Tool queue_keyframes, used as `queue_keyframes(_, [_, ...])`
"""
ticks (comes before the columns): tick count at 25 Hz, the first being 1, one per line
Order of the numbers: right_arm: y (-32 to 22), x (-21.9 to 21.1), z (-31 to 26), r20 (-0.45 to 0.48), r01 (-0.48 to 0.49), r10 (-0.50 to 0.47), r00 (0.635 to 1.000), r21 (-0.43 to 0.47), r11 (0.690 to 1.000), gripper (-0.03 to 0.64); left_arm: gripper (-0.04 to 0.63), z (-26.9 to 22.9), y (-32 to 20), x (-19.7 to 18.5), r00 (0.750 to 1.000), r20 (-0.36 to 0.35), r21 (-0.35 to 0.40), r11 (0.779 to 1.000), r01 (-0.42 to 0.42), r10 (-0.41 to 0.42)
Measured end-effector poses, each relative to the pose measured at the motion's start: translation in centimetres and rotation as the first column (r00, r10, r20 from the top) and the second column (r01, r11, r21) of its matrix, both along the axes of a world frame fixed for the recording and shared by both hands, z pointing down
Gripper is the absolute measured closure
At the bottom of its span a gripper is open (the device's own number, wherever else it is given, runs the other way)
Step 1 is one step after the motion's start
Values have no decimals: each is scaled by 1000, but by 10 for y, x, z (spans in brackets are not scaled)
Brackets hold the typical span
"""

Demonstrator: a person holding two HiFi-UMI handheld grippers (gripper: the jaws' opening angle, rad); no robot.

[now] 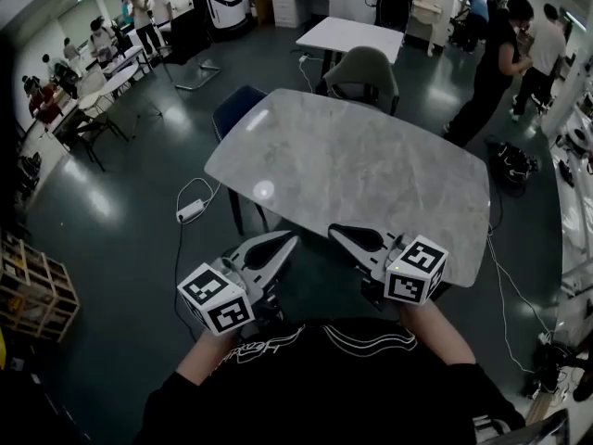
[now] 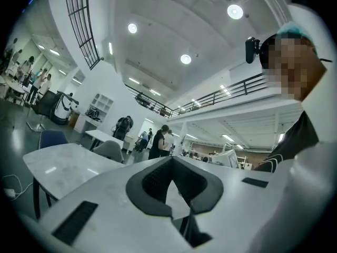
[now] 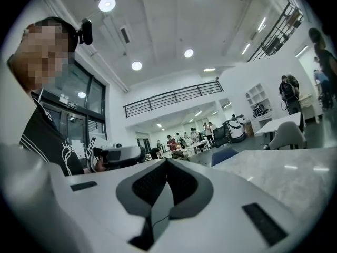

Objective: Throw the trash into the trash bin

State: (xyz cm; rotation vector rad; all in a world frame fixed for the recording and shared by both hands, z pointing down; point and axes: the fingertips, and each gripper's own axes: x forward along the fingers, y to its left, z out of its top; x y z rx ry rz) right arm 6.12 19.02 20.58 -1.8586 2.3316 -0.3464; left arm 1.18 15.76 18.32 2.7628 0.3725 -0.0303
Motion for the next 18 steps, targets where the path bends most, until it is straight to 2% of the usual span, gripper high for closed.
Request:
queue_keyframes(4, [9, -1, -8, 4, -8, 8, 1000, 34, 999, 583, 589, -6, 10, 2, 1000, -5, -7, 1000, -22, 21])
queue_keyframes(9, [15, 2, -9, -39, -43, 45, 998, 43, 998, 583, 589, -8, 21, 8, 999, -2, 54, 997, -50, 50])
queue_keyframes(12, [15, 5, -12, -42, -52, 54, 998, 55, 997, 583, 589, -7, 22, 12, 998, 4, 64, 996, -66, 66])
queue_keyframes(18, [22, 3, -13, -68, -59, 63, 996, 53, 997, 583, 589, -7, 29, 12, 998, 20, 76, 995, -57, 55])
